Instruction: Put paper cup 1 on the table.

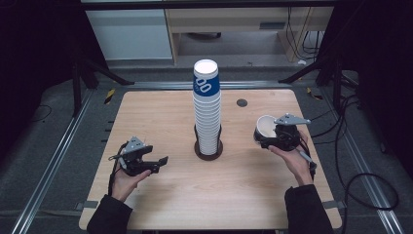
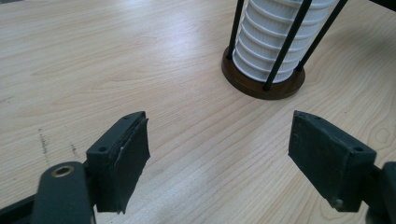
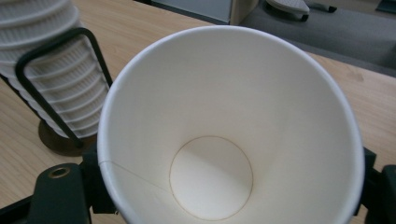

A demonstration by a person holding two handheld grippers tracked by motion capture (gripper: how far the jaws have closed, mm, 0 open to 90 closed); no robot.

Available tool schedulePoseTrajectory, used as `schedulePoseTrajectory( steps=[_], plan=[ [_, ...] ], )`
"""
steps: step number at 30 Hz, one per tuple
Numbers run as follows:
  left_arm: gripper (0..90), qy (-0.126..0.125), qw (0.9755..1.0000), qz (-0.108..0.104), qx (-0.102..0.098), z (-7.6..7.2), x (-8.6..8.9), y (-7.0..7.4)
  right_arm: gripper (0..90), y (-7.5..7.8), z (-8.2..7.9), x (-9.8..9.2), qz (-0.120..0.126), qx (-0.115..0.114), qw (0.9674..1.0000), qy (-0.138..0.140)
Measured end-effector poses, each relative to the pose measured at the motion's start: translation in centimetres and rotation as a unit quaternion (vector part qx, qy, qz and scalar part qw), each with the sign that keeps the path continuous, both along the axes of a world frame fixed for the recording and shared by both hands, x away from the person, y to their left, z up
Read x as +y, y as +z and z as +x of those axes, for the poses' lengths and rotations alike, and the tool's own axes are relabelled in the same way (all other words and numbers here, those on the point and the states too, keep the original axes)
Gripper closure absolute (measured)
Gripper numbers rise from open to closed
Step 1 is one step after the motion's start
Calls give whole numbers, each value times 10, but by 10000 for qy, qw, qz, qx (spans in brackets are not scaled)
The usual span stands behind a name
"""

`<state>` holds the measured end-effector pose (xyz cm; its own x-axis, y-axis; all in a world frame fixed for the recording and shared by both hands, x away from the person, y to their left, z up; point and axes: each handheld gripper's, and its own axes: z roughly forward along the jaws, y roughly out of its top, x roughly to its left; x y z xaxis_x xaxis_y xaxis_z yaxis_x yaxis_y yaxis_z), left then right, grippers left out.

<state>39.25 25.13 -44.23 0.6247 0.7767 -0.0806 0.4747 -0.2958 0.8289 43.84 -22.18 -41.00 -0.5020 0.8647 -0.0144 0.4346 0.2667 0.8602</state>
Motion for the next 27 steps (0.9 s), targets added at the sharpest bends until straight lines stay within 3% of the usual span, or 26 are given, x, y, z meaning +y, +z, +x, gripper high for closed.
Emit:
schedulePoseTrajectory(
  steps=[18, 27],
  plan=[
    [196, -26, 10000, 58, -21, 0, -1, 0, 198, -38, 20, -23, -267, 560, 9972, -428],
    [197, -21, 10000, 52, -14, 0, -1, 0, 195, -50, 26, -25, -316, 840, 9950, -436]
  ],
)
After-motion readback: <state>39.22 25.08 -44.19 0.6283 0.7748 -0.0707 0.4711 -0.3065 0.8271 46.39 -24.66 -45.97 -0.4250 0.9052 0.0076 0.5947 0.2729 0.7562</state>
